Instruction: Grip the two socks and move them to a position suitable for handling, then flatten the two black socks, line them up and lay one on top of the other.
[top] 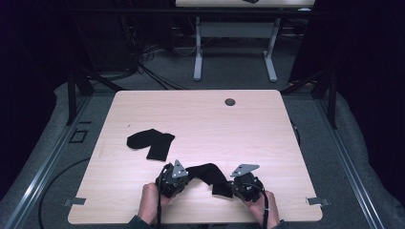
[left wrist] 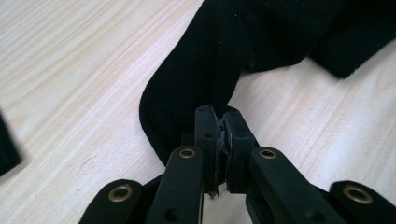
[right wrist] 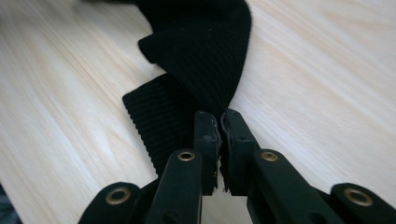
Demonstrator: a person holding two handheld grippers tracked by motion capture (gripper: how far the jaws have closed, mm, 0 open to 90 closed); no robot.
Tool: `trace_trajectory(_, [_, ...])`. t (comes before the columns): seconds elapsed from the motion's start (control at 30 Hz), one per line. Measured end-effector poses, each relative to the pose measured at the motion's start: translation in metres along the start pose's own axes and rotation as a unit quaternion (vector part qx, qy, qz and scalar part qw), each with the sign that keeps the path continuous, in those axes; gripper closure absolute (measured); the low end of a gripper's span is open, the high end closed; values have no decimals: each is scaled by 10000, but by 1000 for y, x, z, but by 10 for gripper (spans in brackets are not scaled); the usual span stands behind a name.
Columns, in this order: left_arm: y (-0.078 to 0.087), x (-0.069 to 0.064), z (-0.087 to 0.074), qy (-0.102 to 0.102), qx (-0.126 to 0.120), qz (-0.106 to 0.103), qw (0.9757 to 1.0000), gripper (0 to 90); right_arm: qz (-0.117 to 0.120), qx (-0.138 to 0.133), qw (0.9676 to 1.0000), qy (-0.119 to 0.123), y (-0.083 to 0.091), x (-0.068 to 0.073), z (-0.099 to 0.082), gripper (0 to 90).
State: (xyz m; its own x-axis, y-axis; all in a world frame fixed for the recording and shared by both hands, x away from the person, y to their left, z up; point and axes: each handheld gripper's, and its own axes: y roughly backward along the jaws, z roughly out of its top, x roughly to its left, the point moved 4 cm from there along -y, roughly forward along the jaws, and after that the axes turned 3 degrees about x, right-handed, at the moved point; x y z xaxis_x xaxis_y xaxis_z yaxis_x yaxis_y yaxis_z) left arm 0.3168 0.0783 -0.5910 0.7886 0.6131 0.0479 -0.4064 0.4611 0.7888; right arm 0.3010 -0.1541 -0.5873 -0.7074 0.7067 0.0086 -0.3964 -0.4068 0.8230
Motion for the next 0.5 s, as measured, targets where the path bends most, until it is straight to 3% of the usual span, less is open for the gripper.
trace_trajectory(0.17, [-1, -6, 2, -99, -5, -134, 9999, 871, -369, 105, 9988, 295, 15, -13, -1, 862])
trace_trajectory(0.27, [-2, -9, 2, -108, -19, -160, 9998, 871, -657, 117, 9964, 531, 22, -19, 1, 861])
trace_trajectory(0.3, [-2, -9, 2, -108, -19, -160, 9998, 871, -657, 117, 9964, 531, 22, -19, 1, 861])
trace_trajectory(0.33, [-2, -11, 1, -123, -1, -206, 9997, 871, -1013, 139, 9914, 813, 28, -21, 3, 861])
trace_trajectory(0.4, [-3, -12, 1, -157, -4, -195, 9997, 871, -1115, 126, 9895, 909, 30, -22, 4, 860])
trace_trajectory(0.43, [-3, -14, 0, -173, 35, -219, 9996, 871, -1297, 114, 9846, 1163, 38, -22, 8, 853])
trace_trajectory(0.5, [-4, -15, -2, -198, 84, -268, 9994, 866, -1314, 57, 9837, 1228, 41, -20, 8, 815])
